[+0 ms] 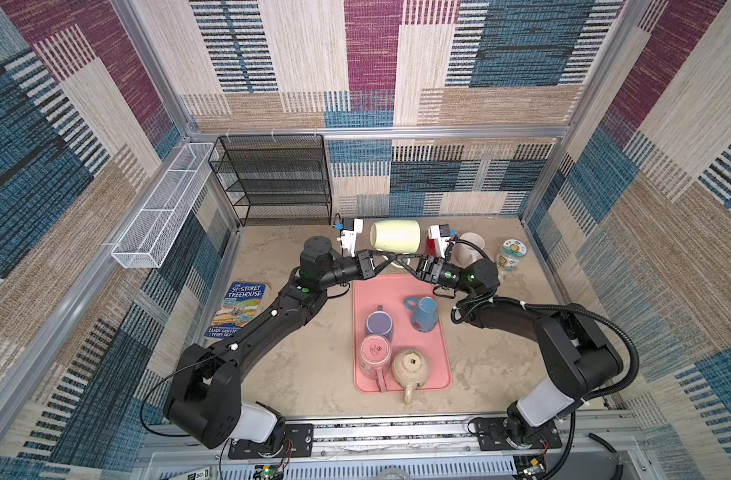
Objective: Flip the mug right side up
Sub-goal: 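Close the right gripper on the mug handle while the left gripper releases the base, then carry the light green mug beyond the tray with the right gripper while the left withdraws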
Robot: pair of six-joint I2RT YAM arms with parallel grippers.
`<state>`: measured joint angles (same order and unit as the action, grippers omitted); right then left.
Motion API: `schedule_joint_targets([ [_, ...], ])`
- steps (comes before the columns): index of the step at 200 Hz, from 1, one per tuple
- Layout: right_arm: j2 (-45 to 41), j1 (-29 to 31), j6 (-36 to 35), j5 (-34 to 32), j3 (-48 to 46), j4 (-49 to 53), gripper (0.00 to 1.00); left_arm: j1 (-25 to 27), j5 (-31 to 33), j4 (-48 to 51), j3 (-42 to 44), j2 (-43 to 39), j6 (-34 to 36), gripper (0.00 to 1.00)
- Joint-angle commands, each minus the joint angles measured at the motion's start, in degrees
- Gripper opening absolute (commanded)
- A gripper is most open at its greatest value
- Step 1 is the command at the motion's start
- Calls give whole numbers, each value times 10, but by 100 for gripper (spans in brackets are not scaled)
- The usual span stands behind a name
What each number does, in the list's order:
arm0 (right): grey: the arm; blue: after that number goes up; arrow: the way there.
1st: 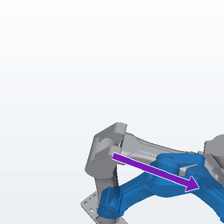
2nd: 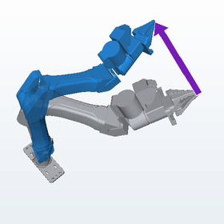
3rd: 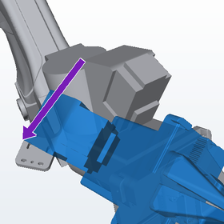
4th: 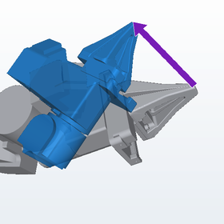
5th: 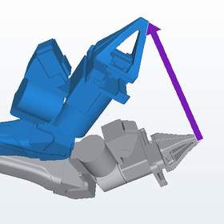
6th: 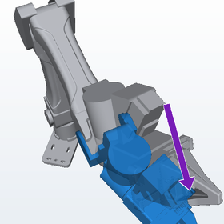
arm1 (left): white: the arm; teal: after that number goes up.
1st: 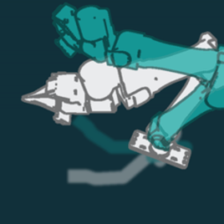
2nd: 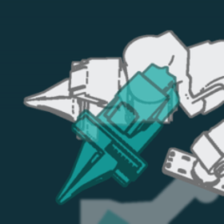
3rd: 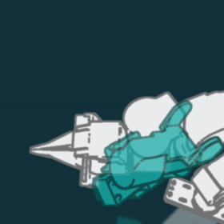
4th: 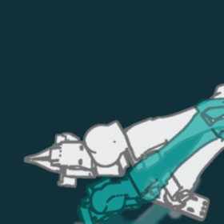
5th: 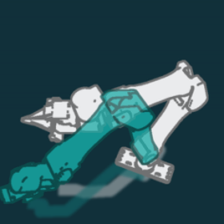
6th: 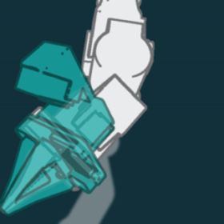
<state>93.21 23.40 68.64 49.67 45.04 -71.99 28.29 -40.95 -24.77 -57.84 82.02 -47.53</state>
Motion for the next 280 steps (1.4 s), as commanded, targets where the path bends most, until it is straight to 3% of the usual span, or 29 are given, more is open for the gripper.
schedule_joint_targets([
  [1, -7, 2, -3, -14, 5, -25, 7, 3, -20, 39, 1, -7, 47, 0],
  [26, -12, 2, -1, -15, -5, -21, 3, 3, 0, 64, 2, -19, 63, 1],
  [129, -57, 1, -44, -29, -33, 31, 0, 1, 48, 134, 0, -39, 106, 32],
  [184, -91, -1, -94, -30, -31, 99, 0, -1, 72, 180, 2, -64, 139, 41],
  [193, -103, -1, -111, -36, -32, 122, 0, -1, 92, 209, -6, -70, 155, 47],
  [203, -116, -1, -135, -45, -31, 159, 0, -1, 110, 242, -16, -78, 172, 68],
  [220, -137, -1, -181, -60, -18, 237, 0, -2, 136, 280, -24, -95, 195, 86],
  [280, -204, 0, -330, -135, 39, 496, 0, -3, 216, 401, -26, -169, 256, 96],
])
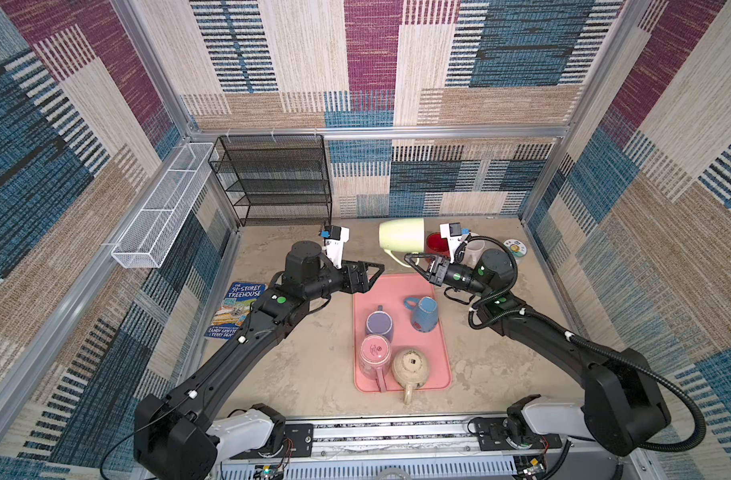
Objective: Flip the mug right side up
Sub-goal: 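Carry the light green mug beyond the tray with the right gripper while the left withdraws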
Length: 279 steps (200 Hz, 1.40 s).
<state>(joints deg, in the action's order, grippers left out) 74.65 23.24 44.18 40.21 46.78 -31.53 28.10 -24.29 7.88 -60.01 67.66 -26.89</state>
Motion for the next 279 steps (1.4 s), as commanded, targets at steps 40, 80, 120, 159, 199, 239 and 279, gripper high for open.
schedule_joint_targets([
  [40, -29, 0, -143, -83, 57, 208, 0, -1, 117, 195, -29, -55, 102, 100],
  [80, 5, 2, -183, -135, 108, 321, 0, -1, 193, 293, -45, -68, 123, 100],
  [120, 41, 2, -218, -199, 158, 414, 0, -1, 227, 309, 6, -82, 118, 100],
  [159, 81, 18, -245, -231, 221, 475, 0, -2, 238, 264, 80, -110, 96, 100],
  [199, 139, 44, -291, -290, 316, 566, 0, -3, 180, 310, 42, -57, 128, 100],
  [239, 189, 59, -323, -351, 393, 633, 0, -4, 177, 336, 48, -87, 153, 99],
  [279, 252, 61, -343, -404, 453, 671, 0, -13, 206, 339, 51, -112, 156, 99],
])
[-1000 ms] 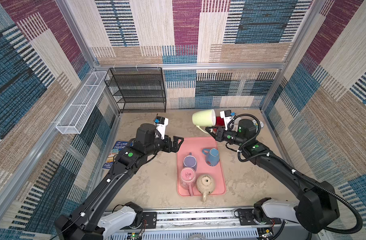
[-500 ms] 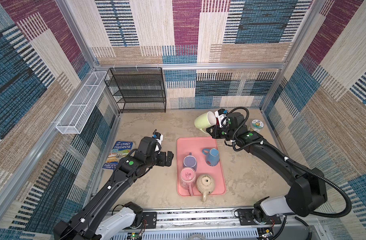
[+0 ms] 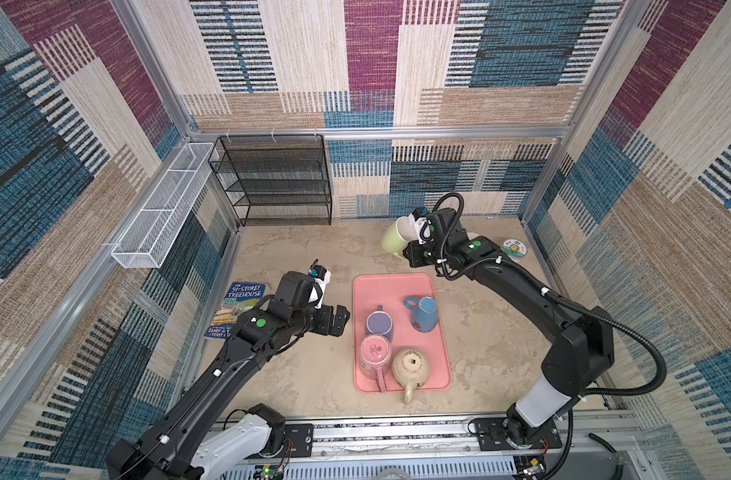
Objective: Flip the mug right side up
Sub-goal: 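Carry the light green mug beyond the tray with the right gripper while the left withdraws, then lower the light green mug upright beside the red mug and open the right gripper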
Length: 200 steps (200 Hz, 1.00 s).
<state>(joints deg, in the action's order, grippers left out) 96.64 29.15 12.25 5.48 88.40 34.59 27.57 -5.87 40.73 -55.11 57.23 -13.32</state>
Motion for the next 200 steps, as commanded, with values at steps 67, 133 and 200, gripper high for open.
schedule_joint_targets([
  [67, 165, 8, -56, -179, 170, 100, 0, -26, 5, 9, 2, -5, 19, 100],
  [133, 219, 1, -59, -225, 191, 104, 0, -35, -10, 8, 2, 4, 18, 100],
  [200, 244, -21, -56, -215, 184, 82, 0, -46, -23, 4, 2, 22, 15, 99],
])
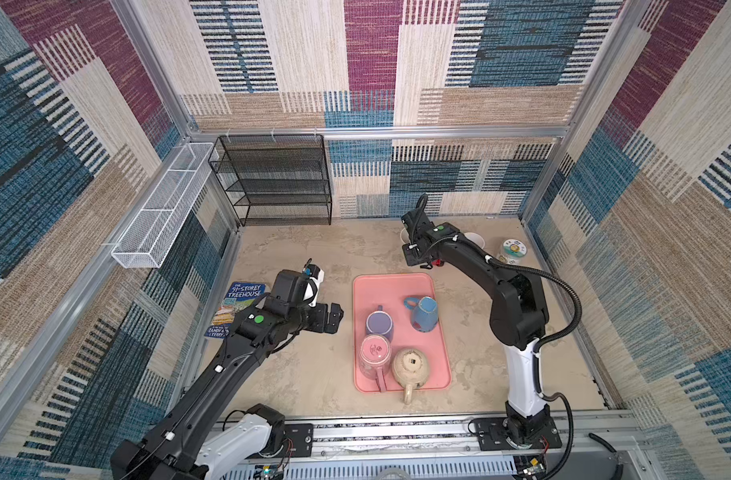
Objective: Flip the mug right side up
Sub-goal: 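Lower the light green mug upright beside the red mug and open the right gripper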
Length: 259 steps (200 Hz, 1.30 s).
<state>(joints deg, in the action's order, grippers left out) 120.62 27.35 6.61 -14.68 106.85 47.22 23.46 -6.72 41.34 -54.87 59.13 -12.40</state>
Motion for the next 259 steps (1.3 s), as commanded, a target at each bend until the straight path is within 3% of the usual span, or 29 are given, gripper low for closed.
schedule_joint_targets([
  [1, 4, -3, 0, -13, -1, -44, 0, -6, -15, -2, -1, 3, 6, 99],
  [150, 50, -19, -17, -7, 4, -48, 3, -22, -32, -6, -1, 26, 5, 97],
  [222, 30, -19, -24, 0, -23, -65, 42, -40, -63, -14, -4, 44, 1, 97],
  [259, 4, -19, -22, 12, -24, -83, 55, -45, -63, -14, -2, 41, 1, 97],
])
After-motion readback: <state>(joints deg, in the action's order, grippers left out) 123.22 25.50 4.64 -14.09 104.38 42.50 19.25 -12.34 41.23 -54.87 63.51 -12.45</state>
